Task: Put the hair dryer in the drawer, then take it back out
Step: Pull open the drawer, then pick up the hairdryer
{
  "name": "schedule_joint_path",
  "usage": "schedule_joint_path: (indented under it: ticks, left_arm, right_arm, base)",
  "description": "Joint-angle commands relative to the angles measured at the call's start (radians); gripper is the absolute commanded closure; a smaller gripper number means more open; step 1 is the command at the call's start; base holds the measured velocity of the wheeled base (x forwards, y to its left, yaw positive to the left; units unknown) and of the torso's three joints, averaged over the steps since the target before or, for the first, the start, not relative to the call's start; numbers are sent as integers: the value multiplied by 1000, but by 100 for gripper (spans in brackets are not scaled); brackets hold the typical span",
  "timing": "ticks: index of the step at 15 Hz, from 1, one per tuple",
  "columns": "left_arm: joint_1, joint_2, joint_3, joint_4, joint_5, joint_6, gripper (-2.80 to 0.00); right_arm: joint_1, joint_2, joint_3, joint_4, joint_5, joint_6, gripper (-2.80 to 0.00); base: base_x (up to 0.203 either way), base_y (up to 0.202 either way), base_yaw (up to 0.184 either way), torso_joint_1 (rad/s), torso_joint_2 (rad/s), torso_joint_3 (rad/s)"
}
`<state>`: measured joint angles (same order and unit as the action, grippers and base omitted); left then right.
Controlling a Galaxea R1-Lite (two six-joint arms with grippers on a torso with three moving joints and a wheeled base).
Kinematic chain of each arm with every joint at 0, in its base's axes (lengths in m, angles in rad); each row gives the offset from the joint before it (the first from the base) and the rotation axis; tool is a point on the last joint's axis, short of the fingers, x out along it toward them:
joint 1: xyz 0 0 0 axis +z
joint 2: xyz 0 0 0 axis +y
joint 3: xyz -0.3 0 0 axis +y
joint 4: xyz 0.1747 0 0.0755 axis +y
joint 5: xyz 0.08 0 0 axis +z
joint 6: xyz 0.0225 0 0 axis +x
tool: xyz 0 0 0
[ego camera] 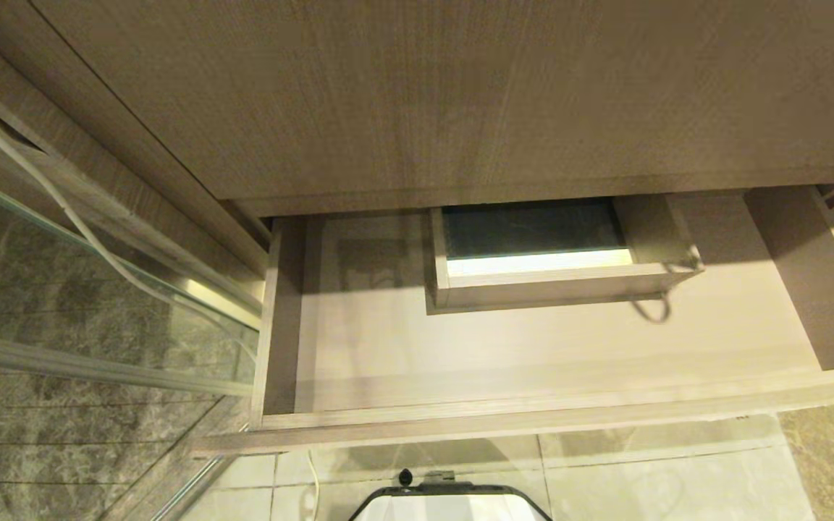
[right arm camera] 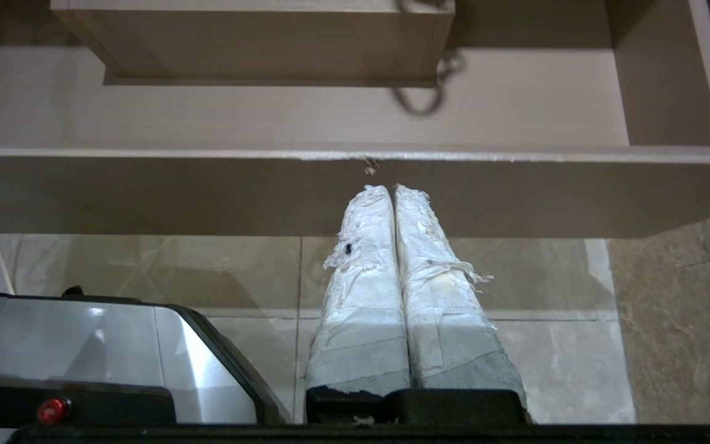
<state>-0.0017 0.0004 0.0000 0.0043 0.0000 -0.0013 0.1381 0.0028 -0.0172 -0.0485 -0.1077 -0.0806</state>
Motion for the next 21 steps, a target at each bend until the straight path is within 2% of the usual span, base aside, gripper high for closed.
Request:
schedule_joint_path:
  ticks: [1, 3, 5, 9, 13, 21]
  left_arm:
    - [0, -2, 2, 0, 0, 0, 0]
    - [0, 0, 0, 0, 0, 0, 0]
    - [0, 0, 0, 0, 0, 0, 0]
    - [0, -2, 2, -1, 0, 0, 0]
    - [0, 0, 2, -1, 0, 0, 0]
    - [0, 0, 2, -1, 0, 0, 0]
  right_arm:
    - [2, -43, 0, -1, -1, -1, 0]
    - [2, -43, 4, -5, 6, -4, 0]
    - [4, -43, 35, -28, 138, -24, 0]
    - [5, -43, 34, -19, 137, -20, 0]
    - [5, -43, 33, 7, 122, 41, 0]
    - [6, -43, 36, 10, 125, 35, 0]
  base:
    - [0, 0, 0, 0, 0, 0]
    - [0, 0, 0, 0, 0, 0]
    - [0, 0, 0, 0, 0, 0]
    - [0, 0, 0, 0, 0, 0]
    - [0, 0, 0, 0, 0, 0]
    - [0, 0, 0, 0, 0, 0]
